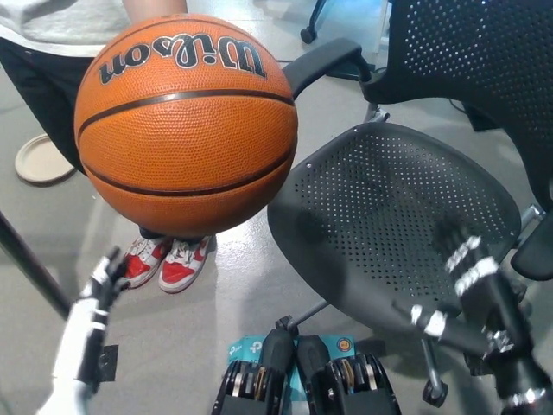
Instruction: The robot grabs the basketball from a person using both hands and then drops it on the black chair in the front
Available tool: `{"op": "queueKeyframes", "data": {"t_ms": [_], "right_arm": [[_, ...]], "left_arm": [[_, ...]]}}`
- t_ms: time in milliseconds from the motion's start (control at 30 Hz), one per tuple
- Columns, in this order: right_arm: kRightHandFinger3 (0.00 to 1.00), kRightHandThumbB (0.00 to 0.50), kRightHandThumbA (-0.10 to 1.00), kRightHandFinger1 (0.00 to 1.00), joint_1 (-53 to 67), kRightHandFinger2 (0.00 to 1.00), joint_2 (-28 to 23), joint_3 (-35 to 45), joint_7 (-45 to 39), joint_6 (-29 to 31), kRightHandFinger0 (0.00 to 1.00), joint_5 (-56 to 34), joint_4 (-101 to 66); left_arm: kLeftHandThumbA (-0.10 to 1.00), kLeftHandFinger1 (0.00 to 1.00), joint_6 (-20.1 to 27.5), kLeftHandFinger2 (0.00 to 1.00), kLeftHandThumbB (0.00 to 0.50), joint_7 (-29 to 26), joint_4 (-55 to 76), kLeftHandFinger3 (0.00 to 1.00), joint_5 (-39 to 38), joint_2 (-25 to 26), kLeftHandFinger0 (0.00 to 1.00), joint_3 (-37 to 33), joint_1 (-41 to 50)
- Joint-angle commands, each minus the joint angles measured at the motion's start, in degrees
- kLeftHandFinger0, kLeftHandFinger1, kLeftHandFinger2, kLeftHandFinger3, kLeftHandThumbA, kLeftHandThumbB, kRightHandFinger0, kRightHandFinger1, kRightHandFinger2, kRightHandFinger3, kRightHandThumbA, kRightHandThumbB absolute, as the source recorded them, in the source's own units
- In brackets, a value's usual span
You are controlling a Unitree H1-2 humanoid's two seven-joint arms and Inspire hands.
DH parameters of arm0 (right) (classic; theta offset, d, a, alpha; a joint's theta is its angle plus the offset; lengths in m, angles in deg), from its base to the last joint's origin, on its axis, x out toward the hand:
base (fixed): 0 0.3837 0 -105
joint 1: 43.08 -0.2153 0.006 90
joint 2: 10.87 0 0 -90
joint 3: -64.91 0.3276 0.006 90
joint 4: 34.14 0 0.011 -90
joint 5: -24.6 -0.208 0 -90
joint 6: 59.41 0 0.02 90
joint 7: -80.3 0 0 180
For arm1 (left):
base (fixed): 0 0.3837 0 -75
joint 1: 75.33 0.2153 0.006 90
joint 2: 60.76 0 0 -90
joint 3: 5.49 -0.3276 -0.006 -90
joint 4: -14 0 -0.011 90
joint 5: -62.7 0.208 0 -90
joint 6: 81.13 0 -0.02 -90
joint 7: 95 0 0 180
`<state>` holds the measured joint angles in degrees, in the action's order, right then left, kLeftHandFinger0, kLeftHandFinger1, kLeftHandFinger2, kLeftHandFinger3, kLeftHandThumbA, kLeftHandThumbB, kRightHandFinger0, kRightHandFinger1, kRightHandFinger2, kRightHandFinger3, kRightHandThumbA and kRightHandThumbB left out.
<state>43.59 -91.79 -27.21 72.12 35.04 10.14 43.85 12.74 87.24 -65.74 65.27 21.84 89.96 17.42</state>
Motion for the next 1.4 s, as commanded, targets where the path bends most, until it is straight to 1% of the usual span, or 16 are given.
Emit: {"op": "queueKeyframes", "data": {"t_ms": [0,67,133,267,367,467,600,633,667,800,967,1100,1133,1233,1333,1367], "right_arm": [[1.00,0.367,1.00,1.00,-7.8,1.00,1.0,1.7,-0.2,-4.6,1.00,-9.3,-6.5],[1.00,0.363,1.00,1.00,-10.6,1.00,1.4,2.1,0.4,-6.1,1.00,-9.3,-6.6],[1.00,0.390,1.00,1.00,-13.6,1.00,1.8,2.2,0.9,-8.2,1.00,-9.7,-6.4],[1.00,0.381,1.00,1.00,-19.3,1.00,3.7,2.1,0.6,-10.1,1.00,-11.0,-2.6],[1.00,0.377,1.00,1.00,-22.4,1.00,5.4,1.8,0.9,-10.4,1.00,-10.0,0.9],[1.00,0.357,1.00,1.00,-26.1,1.00,7.1,1.3,0.2,-10.0,1.00,-9.2,5.8],[1.00,0.344,1.00,1.00,-30.0,1.00,8.5,0.9,-0.5,-8.9,1.00,-7.7,12.1],[1.00,0.331,1.00,1.00,-30.7,1.00,8.8,0.8,-0.6,-8.6,1.00,-7.3,13.7],[1.00,0.332,1.00,1.00,-31.6,1.00,9.2,0.5,-0.4,-8.6,1.00,-6.5,15.9],[1.00,0.353,1.00,1.00,-34.5,1.00,9.9,0.7,-2.2,-6.7,1.00,-7.1,23.3],[1.00,0.376,1.00,1.00,-36.2,1.00,10.9,1.7,-2.6,-7.3,1.00,-8.2,27.2],[1.00,0.403,1.00,1.00,-37.0,1.00,11.4,2.9,-4.4,-7.7,1.00,-10.3,28.8],[1.00,0.389,1.00,1.00,-37.0,1.00,11.9,3.7,-5.1,-7.7,1.00,-11.9,29.0],[1.00,0.401,1.00,1.00,-37.1,1.00,12.5,4.9,-6.1,-9.3,1.00,-14.1,28.8],[1.00,0.458,1.00,1.00,-36.7,1.00,13.0,5.7,-7.1,-10.1,1.00,-15.5,28.3],[1.00,0.462,1.00,1.00,-36.6,1.00,13.1,5.8,-7.5,-10.3,1.00,-16.0,28.1]], "left_arm": [[1.00,1.00,0.9,1.00,0.140,-2.9,6.7,1.00,-3.8,0.2,1.00,4.0,-3.5],[1.00,1.00,0.5,1.00,0.130,-2.7,7.9,1.00,-4.4,0.4,1.00,5.2,-5.0],[1.00,1.00,-1.0,1.00,0.140,-2.7,9.6,1.00,-5.7,0.5,1.00,6.4,-6.7],[1.00,1.00,-2.9,1.00,0.206,-2.8,11.1,1.00,-7.1,1.0,1.00,9.0,-10.5],[1.00,1.00,-4.9,1.00,0.209,-2.3,12.2,1.00,-8.2,1.8,1.00,10.3,-12.7],[1.00,1.00,-7.5,1.00,0.218,-2.3,13.1,1.00,-8.6,2.5,1.00,11.1,-14.9],[1.00,1.00,-8.7,1.00,0.205,-2.7,13.0,1.00,-7.8,2.1,1.00,11.3,-16.9],[1.00,1.00,-9.0,1.00,0.206,-2.6,12.8,1.00,-7.5,2.1,1.00,11.3,-17.2],[1.00,1.00,-8.5,1.00,0.193,-2.4,12.3,1.00,-7.4,2.0,1.00,11.1,-17.5],[1.00,1.00,-7.5,1.00,0.158,-1.8,11.4,1.00,-6.7,2.3,1.00,10.6,-18.2],[1.00,1.00,-7.4,1.00,0.127,-1.5,11.2,1.00,-6.5,2.3,1.00,9.9,-18.6],[1.00,1.00,-8.0,1.00,0.131,-1.4,11.1,1.00,-5.9,2.3,1.00,9.0,-19.0],[1.00,1.00,-8.3,1.00,0.132,-1.4,11.1,1.00,-5.8,2.3,1.00,8.8,-19.1],[1.00,1.00,-8.1,1.00,0.128,-1.2,10.4,1.00,-5.8,2.3,1.00,8.1,-19.5],[1.00,1.00,-8.0,1.00,0.122,-1.0,9.8,1.00,-6.0,2.0,1.00,7.2,-19.9],[1.00,1.00,-7.8,1.00,0.122,-1.0,9.5,1.00,-6.0,1.9,1.00,7.0,-20.0]]}}
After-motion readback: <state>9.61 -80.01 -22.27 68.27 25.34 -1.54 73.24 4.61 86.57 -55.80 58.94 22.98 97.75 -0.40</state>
